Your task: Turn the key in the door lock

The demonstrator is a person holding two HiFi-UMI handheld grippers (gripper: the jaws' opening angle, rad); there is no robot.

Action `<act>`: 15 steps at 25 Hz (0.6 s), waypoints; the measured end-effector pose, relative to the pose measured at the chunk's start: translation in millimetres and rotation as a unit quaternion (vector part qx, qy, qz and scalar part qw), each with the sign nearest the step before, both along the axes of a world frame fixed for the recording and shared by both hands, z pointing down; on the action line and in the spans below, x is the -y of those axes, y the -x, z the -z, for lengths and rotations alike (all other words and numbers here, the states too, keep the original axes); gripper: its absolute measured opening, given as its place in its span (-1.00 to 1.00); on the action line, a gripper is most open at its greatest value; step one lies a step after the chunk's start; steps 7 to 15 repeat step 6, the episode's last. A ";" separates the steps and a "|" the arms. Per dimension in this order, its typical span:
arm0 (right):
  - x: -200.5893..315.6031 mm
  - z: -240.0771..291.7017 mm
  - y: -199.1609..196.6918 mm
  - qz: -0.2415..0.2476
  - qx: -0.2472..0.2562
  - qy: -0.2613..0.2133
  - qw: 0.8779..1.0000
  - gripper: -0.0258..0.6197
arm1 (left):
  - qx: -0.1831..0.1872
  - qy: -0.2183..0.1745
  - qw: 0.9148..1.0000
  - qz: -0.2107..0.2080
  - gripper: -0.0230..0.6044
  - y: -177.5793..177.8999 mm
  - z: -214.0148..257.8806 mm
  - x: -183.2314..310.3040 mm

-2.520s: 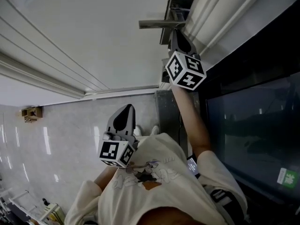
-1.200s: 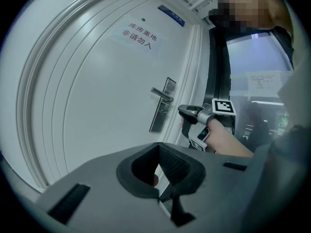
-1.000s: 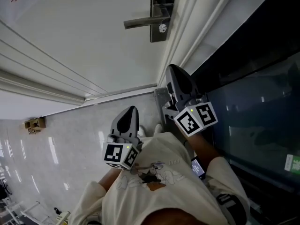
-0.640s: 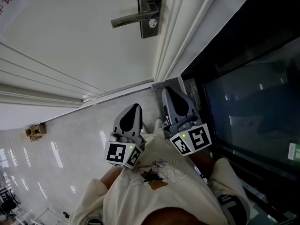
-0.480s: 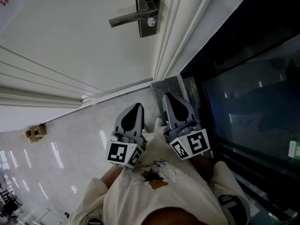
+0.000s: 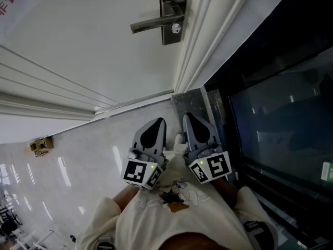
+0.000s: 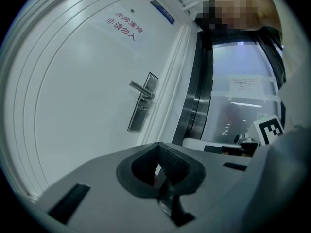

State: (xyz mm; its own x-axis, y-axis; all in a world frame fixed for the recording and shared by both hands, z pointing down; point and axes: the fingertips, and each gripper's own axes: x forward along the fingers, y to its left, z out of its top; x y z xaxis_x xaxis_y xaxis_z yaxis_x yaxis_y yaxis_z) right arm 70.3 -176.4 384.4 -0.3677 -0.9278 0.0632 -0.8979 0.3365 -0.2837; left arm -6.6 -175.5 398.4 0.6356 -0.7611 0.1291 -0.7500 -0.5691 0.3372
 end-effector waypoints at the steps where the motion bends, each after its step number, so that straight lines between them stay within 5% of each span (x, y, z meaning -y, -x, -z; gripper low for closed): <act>1: -0.1 -0.6 0.5 0.001 0.000 0.001 1.000 -0.90 | 0.001 0.000 1.000 0.000 -0.91 -0.2 -0.1 0.0; 15: 0.4 -0.1 0.3 0.001 0.002 0.003 1.000 -0.90 | 0.004 -0.001 1.000 -0.002 -0.91 -1.6 1.4 0.3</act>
